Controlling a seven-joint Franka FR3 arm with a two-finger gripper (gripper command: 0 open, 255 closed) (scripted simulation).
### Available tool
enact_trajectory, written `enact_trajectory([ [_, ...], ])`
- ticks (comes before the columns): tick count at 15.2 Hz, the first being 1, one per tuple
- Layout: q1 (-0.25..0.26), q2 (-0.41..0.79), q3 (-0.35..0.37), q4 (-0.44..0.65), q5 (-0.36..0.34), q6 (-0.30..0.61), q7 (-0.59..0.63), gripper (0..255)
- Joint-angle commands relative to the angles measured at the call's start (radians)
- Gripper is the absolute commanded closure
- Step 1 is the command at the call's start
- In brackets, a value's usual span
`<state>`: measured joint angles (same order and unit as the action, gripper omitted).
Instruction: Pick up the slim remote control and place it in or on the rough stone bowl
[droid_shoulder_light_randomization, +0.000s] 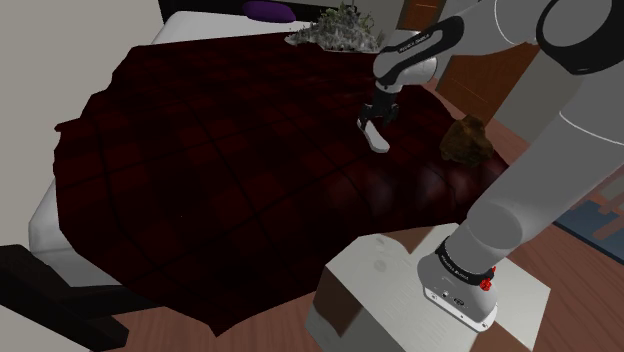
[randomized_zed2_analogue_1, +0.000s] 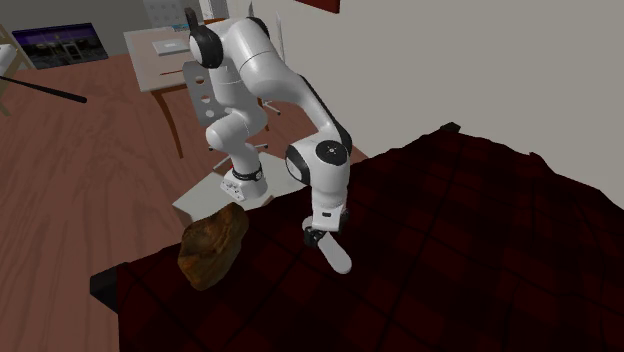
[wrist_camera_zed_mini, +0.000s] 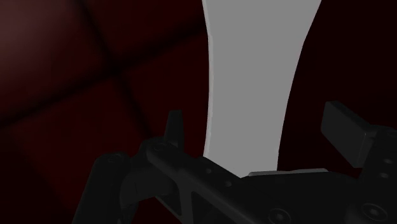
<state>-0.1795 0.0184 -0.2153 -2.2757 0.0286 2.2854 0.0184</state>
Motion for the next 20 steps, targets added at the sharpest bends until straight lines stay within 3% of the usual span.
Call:
enact_trajectory([
  [1, 0.000, 0.016, 0.000, -0.013, 0.005, 0.029, -0.004, 0],
  [10, -0.001, 0.021, 0.000, -0.015, 0.007, 0.036, -0.006, 0],
  [11, -0.001, 0.021, 0.000, -0.015, 0.007, 0.036, -0.006, 255],
  [20, -0.001, 0.021, 0.000, -0.015, 0.007, 0.036, -0.006, 255],
])
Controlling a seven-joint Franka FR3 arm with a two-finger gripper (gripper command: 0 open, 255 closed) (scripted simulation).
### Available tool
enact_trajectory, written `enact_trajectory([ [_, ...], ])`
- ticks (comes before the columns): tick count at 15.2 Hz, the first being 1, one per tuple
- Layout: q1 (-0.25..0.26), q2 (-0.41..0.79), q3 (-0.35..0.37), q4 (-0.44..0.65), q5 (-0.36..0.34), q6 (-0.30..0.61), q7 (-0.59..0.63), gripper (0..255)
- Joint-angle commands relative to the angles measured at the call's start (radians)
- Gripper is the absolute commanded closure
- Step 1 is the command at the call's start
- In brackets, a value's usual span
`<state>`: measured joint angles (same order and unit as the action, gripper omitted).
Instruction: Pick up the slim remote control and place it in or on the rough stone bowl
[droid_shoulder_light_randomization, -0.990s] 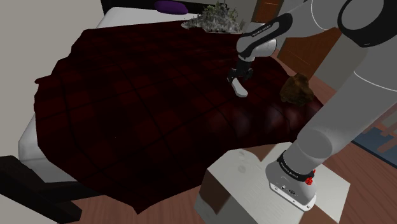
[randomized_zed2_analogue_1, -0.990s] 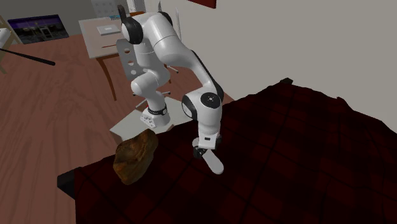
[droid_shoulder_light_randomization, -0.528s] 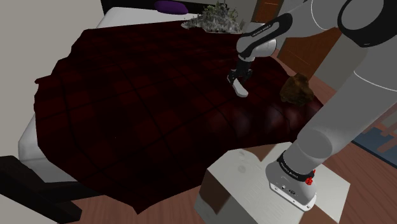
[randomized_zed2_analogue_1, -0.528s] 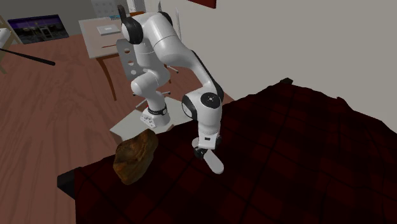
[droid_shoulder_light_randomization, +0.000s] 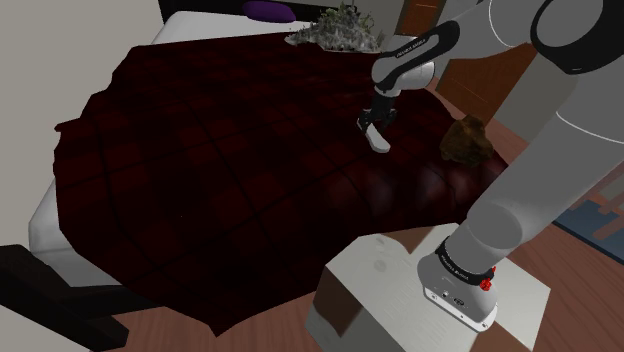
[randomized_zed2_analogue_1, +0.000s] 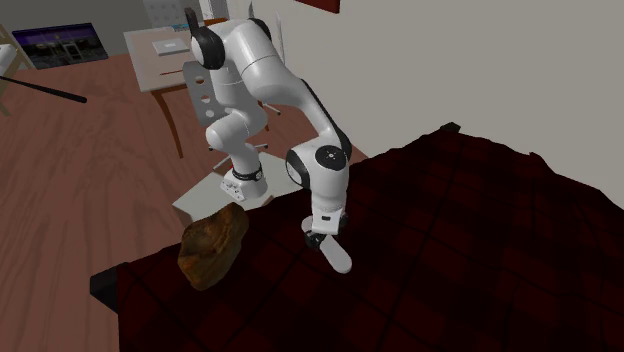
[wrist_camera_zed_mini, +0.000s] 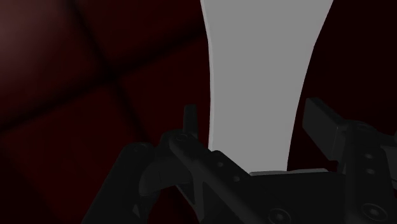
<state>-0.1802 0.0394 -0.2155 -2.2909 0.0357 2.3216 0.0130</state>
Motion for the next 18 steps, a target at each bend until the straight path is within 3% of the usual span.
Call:
enact_trajectory([
  [1, 0.000, -0.009, 0.000, 0.005, -0.003, -0.013, 0.002, 255],
  [18, 0.001, -0.126, 0.003, 0.118, -0.036, -0.240, 0.029, 255],
])
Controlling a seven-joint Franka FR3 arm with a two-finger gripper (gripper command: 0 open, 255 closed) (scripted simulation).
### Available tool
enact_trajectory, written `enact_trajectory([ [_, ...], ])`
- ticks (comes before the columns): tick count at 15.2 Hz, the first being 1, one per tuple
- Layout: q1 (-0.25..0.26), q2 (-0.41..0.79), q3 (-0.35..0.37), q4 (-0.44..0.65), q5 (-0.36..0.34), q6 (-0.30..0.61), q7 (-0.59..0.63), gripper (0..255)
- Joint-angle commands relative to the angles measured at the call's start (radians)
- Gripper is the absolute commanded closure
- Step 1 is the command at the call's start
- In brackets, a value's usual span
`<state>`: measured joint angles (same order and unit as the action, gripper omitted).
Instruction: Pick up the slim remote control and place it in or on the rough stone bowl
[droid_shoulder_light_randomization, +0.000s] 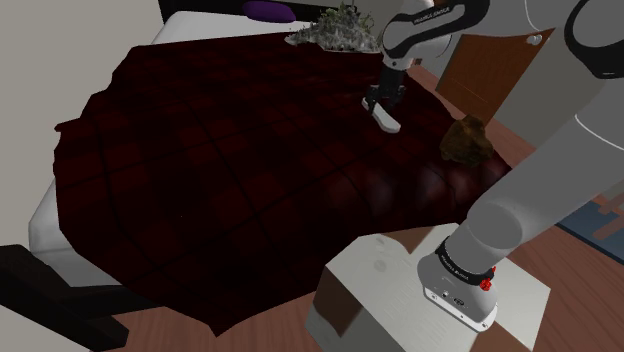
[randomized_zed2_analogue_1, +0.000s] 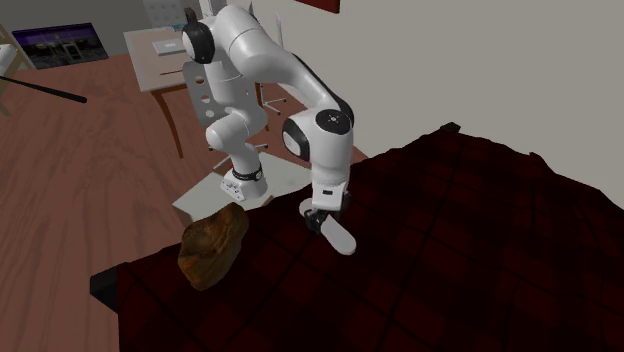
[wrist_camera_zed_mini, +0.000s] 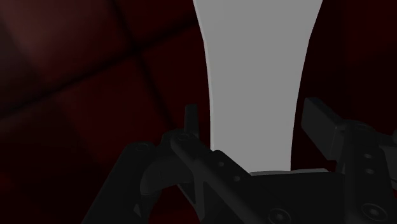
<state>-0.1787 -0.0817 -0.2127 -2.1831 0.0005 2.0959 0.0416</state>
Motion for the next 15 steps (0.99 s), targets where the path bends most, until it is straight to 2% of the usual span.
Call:
enact_trajectory([
  [1, 0.000, -0.010, 0.000, 0.018, -0.002, -0.028, 0.002, 255],
  [15, 0.001, -0.056, 0.005, 0.160, -0.011, -0.215, 0.012, 255],
])
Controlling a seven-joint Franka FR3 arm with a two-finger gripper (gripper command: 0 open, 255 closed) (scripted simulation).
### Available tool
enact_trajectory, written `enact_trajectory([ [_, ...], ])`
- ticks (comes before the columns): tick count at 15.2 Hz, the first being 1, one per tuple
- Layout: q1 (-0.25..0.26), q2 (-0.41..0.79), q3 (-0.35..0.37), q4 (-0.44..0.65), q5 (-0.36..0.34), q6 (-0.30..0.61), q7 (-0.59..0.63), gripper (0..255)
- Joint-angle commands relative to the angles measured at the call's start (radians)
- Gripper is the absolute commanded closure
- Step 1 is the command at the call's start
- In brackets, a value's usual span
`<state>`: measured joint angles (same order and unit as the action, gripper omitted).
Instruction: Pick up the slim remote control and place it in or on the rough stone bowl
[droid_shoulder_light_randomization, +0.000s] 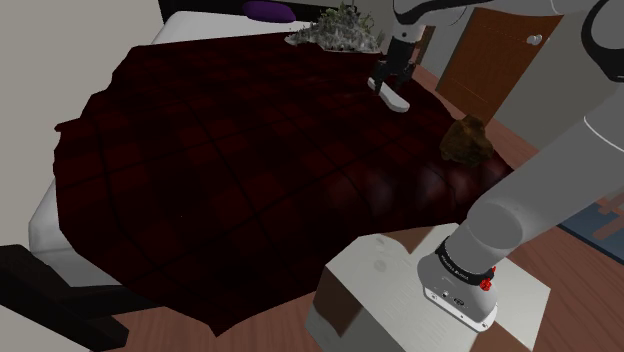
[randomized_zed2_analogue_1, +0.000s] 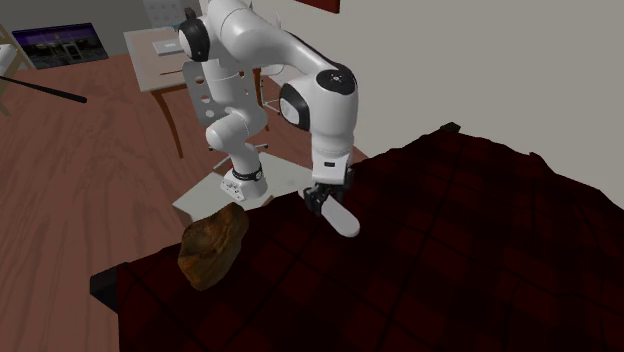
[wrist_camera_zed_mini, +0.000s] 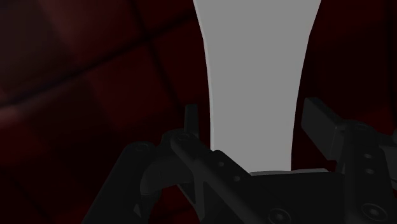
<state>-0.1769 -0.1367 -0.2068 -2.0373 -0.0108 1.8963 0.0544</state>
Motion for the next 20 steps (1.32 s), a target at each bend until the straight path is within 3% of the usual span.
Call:
enact_trajectory([
  [1, 0.000, -0.002, 0.000, 0.026, 0.000, -0.028, -0.001, 255],
  [9, 0.001, -0.008, 0.001, 0.124, -0.001, -0.132, 0.001, 255],
  [20, -0.102, -0.228, -0.119, -0.068, -0.089, -0.149, -0.188, 255],
])
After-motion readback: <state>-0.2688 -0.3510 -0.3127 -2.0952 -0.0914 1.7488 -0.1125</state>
